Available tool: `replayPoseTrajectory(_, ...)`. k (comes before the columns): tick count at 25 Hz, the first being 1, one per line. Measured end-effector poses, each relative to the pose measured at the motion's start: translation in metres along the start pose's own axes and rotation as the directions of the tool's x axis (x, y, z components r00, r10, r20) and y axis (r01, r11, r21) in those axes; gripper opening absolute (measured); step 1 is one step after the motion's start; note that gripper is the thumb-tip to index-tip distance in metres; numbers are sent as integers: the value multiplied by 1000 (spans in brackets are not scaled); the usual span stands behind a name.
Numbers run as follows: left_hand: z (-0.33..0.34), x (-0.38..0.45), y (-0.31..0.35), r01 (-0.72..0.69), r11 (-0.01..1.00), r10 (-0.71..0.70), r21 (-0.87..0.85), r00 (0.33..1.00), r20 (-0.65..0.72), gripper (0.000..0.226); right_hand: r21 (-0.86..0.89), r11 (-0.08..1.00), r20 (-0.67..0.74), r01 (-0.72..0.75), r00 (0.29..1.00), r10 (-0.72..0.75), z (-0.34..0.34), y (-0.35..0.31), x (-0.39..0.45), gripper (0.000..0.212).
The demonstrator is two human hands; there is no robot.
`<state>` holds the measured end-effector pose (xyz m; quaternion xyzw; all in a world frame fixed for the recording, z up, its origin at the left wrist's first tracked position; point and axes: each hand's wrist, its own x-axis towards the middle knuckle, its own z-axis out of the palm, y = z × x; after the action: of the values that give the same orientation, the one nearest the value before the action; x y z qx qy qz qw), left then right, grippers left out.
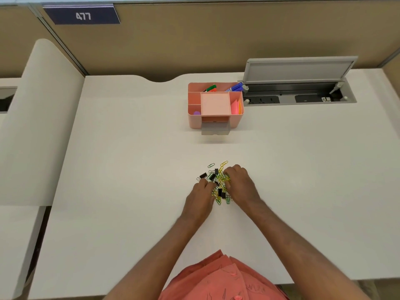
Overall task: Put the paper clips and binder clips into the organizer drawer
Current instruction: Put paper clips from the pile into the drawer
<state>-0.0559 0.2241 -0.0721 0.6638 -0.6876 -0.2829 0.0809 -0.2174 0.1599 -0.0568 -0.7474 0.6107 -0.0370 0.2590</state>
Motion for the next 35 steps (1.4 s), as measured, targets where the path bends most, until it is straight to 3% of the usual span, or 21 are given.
replayPoseTrajectory(3, -1, 5, 2, 1, 1000, -1, 26, 1000, 0, 17, 30, 1000, 8, -5, 1000, 5, 1, -1, 3, 22)
replayPoseTrajectory(7, -3, 6, 1, -8, 1000, 8, -4, 1000, -3, 11, 98, 993, 46, -62, 997, 58, -5, 2, 9, 19)
replayPoseTrajectory(11, -7, 5, -3, -19, 993, 15, -118, 999, -31, 6, 395, 880, 108, -263, 965, 239, -18, 10, 14, 14)
replayPoseTrajectory(13, -9, 5, -5, -23, 985, 17, -169, 999, -34, 6, 574, 730, 178, -372, 926, 332, -23, 16, 16, 13)
replayPoseTrajectory(15, -11, 5, -6, 1, 974, -8, -227, 999, -31, 8, 758, 474, 295, -448, 883, 364, -28, 19, 17, 15)
replayPoseTrajectory(18, -17, 7, -4, 63, 963, -66, -262, 998, -3, 11, 857, 125, 435, -500, 831, 347, -36, 24, 16, 18)
replayPoseTrajectory(20, -20, 8, -3, 60, 973, -55, -222, 998, 29, 12, 861, -8, 482, -509, 810, 334, -36, 26, 17, 20)
replayPoseTrajectory(22, -23, 9, 0, 46, 981, -38, -187, 998, 48, 14, 858, -60, 498, -510, 798, 340, -35, 26, 18, 21)
replayPoseTrajectory(25, -25, 18, 8, 34, 985, -33, -171, 999, 8, 16, 859, -4, 479, -511, 803, 354, -35, 26, 19, 21)
replayPoseTrajectory(26, -26, 24, 12, 23, 986, -26, -164, 999, -20, 17, 857, 71, 457, -510, 817, 352, -34, 25, 18, 22)
replayPoseTrajectory(29, -28, 51, 21, -14, 996, 4, -86, 993, -120, 23, 772, 436, 331, -464, 877, 347, -29, 24, 18, 28)
replayPoseTrajectory(31, -30, 72, 29, -26, 999, 29, 26, 992, -122, 34, 707, 570, 264, -418, 904, 335, -25, 25, 18, 27)
replayPoseTrajectory(33, -32, 90, 36, -32, 988, 41, 149, 997, -60, 41, 697, 585, 243, -415, 904, 352, -25, 26, 18, 27)
replayPoseTrajectory(35, -33, 104, 41, -38, 968, 40, 246, 999, -3, 41, 735, 516, 262, -440, 886, 382, -29, 26, 18, 28)
